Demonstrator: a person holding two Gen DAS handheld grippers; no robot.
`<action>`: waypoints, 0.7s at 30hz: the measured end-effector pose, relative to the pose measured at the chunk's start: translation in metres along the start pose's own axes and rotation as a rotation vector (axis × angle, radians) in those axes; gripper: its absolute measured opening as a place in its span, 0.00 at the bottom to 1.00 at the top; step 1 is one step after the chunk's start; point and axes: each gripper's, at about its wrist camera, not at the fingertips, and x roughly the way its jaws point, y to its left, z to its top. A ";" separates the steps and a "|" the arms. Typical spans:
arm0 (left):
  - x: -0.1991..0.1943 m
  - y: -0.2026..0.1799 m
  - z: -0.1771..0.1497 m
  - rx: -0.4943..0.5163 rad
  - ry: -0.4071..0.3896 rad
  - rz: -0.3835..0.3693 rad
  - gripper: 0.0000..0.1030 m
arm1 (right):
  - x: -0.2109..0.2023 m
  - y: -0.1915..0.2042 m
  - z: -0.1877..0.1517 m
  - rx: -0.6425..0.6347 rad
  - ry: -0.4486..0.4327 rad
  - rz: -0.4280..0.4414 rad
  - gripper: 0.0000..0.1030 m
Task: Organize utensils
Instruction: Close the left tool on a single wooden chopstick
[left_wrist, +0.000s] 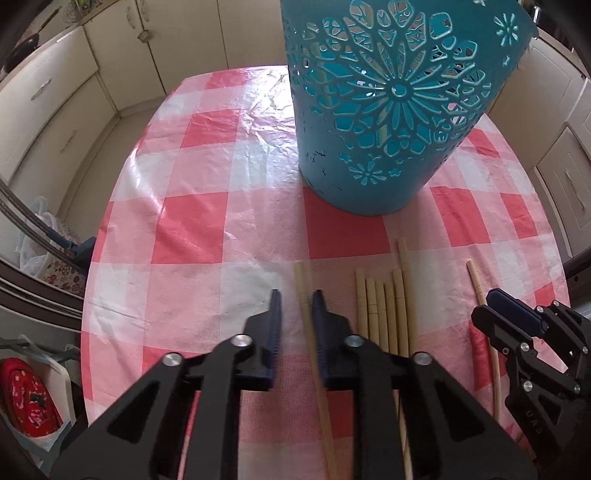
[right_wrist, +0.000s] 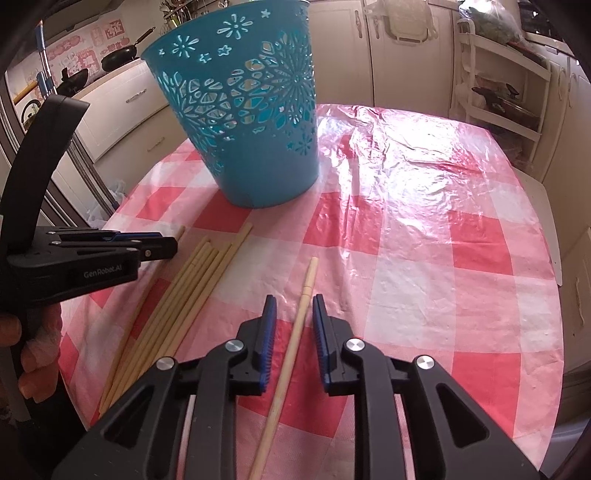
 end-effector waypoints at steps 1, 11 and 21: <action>0.000 0.004 0.001 -0.012 0.015 -0.027 0.05 | 0.000 0.000 0.000 0.000 -0.001 0.000 0.20; -0.048 0.041 -0.006 -0.067 0.025 -0.140 0.04 | -0.001 0.000 -0.001 0.002 -0.011 0.004 0.20; -0.177 0.039 0.026 -0.076 -0.216 -0.300 0.04 | 0.000 0.005 -0.002 -0.016 -0.016 -0.004 0.24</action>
